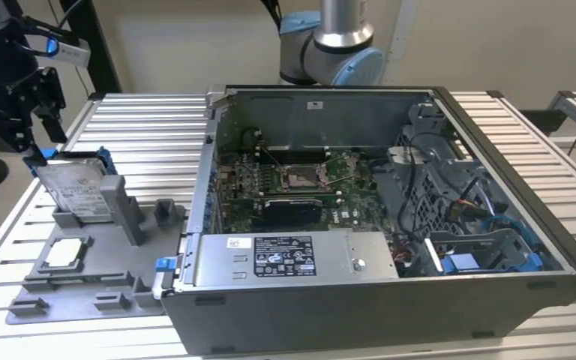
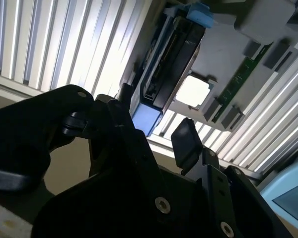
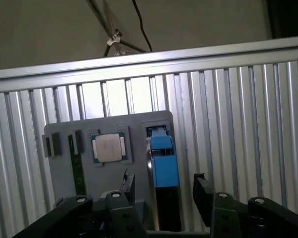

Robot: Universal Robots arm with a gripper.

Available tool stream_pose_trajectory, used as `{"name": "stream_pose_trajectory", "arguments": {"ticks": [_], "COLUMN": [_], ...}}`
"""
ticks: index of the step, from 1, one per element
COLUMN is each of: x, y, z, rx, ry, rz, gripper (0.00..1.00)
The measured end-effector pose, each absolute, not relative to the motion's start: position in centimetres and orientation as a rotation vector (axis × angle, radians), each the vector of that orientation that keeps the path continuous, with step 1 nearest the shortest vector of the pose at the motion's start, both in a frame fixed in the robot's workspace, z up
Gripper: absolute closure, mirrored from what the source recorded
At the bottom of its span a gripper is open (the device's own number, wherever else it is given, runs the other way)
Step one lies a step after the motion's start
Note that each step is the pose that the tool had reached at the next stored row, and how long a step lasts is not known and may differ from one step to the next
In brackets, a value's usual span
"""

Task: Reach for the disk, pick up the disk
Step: 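Pick up the disk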

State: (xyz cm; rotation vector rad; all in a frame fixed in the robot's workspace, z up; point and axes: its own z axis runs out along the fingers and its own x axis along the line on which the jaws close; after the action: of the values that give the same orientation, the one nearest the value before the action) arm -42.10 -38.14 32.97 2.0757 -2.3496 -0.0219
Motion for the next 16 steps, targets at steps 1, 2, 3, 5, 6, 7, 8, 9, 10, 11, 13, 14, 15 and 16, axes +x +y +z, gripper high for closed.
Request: {"name": "stream_pose_trajectory", "arguments": {"ticks": [1,2,3,5,6,7,8,9,10,11,13,14,15,16], "x": [-42.1,-42.1,-42.1,-42.1,-42.1,-42.1,-42.1,-42.1,-42.1,-42.1,-42.1,-42.1,-42.1,-42.1], "y": [-38.1,-38.1,-38.1,-38.1,-38.1,-38.1,-38.1,-38.1,-38.1,-38.1,-38.1,-38.1,-38.1,-38.1], "z": [32.8,32.6,32.5,32.1,31.9,31.7,31.6,31.4,31.2,31.1,30.7,30.6,30.4,30.2], "rx": [2.077,2.078,2.078,2.08,2.081,2.082,2.083,2.084,2.085,2.086,2.088,2.089,2.09,2.091], "ry": [-2.348,-2.347,-2.346,-2.344,-2.343,-2.342,-2.341,-2.34,-2.339,-2.338,-2.335,-2.334,-2.333,-2.331], "rz": [-0.022,-0.022,-0.023,-0.023,-0.023,-0.023,-0.024,-0.024,-0.024,-0.025,-0.025,-0.026,-0.026,-0.027], "gripper": [0.0,0.0,0.0,0.0,0.0,0.0,0.0,0.0,0.0,0.0,0.0,0.0,0.0,0.0]}}
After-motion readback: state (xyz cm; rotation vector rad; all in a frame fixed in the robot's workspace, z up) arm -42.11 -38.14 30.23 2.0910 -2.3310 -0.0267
